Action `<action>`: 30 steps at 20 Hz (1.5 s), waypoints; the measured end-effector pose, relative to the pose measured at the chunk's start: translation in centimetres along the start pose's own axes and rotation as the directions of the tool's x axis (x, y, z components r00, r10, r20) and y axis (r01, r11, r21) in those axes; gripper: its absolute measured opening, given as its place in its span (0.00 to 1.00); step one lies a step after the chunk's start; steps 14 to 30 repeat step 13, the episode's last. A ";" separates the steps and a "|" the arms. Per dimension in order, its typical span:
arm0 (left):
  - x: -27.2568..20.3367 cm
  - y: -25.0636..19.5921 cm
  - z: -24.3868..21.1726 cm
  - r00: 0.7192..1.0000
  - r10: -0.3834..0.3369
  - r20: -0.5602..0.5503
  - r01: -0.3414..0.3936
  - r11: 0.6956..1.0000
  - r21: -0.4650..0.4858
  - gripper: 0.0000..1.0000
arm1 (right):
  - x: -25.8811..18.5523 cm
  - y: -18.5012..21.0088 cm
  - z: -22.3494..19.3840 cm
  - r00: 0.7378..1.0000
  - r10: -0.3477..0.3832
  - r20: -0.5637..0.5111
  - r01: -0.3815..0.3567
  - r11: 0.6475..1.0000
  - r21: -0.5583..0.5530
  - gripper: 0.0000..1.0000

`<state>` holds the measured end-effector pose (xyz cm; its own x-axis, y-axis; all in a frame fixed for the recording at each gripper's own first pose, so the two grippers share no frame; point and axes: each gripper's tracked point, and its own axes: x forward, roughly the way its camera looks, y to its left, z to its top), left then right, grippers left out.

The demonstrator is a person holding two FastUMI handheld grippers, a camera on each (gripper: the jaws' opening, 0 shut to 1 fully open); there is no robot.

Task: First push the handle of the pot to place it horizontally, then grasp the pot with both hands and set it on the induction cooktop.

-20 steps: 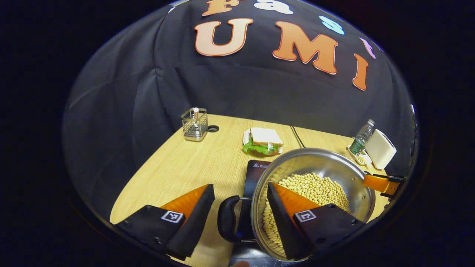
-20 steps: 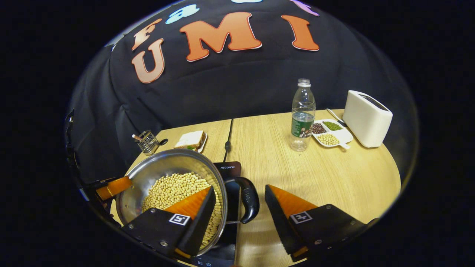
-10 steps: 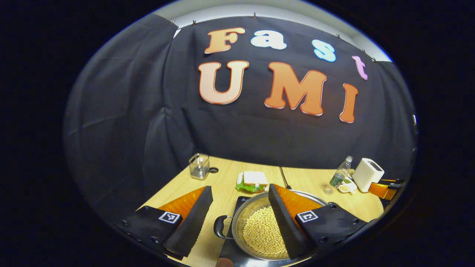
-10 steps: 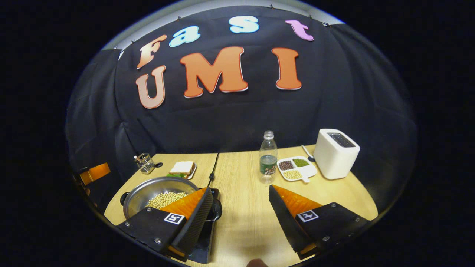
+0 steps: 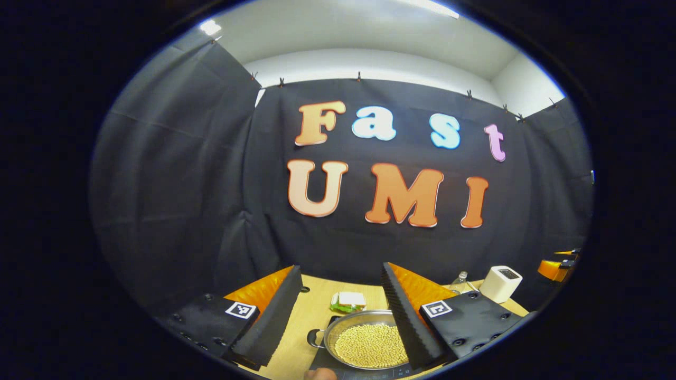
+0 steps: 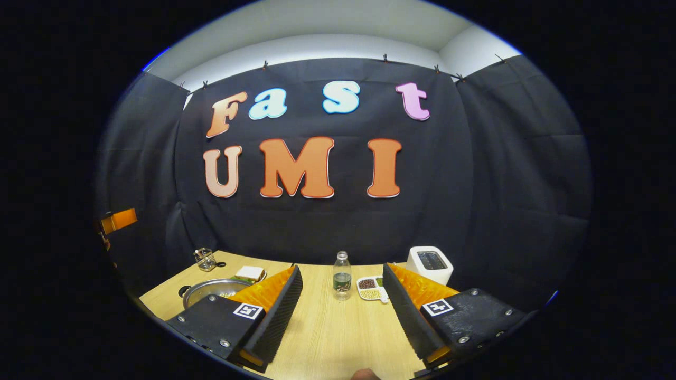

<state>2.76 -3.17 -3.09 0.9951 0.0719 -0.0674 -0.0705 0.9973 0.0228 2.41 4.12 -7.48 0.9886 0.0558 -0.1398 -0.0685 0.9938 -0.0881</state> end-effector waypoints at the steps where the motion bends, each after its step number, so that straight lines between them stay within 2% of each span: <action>1: -1.1 -0.2 1.5 0.999 -0.016 0.030 0.016 1.000 -0.004 0.98 | -1.0 -0.8 0.9 1.000 -0.007 0.024 0.007 1.000 -0.004 0.94; 3: -3.2 -1.1 3.3 0.996 -0.066 0.057 0.067 0.998 -0.015 0.99 | -2.9 -2.4 2.5 0.997 -0.032 0.064 0.033 0.999 -0.005 0.94; 6: -6.7 -0.2 5.3 0.992 -0.093 0.090 0.098 0.994 -0.048 0.98 | -5.2 -5.1 4.7 0.987 -0.079 0.141 0.084 0.996 -0.029 0.94; 10: -8.7 1.3 6.4 0.991 -0.058 0.118 0.064 0.997 -0.045 0.99 | -8.0 -7.5 6.0 0.976 -0.098 0.194 0.107 0.994 -0.034 0.94; 13: -9.6 1.0 6.9 0.989 -0.058 0.138 0.064 0.997 -0.038 0.98 | -8.9 -8.4 6.0 0.974 -0.106 0.200 0.110 0.994 -0.008 0.94; 30: -9.6 1.0 6.9 0.989 -0.058 0.138 0.064 0.997 -0.038 0.98 | -8.9 -8.4 6.0 0.974 -0.106 0.200 0.110 0.994 -0.008 0.94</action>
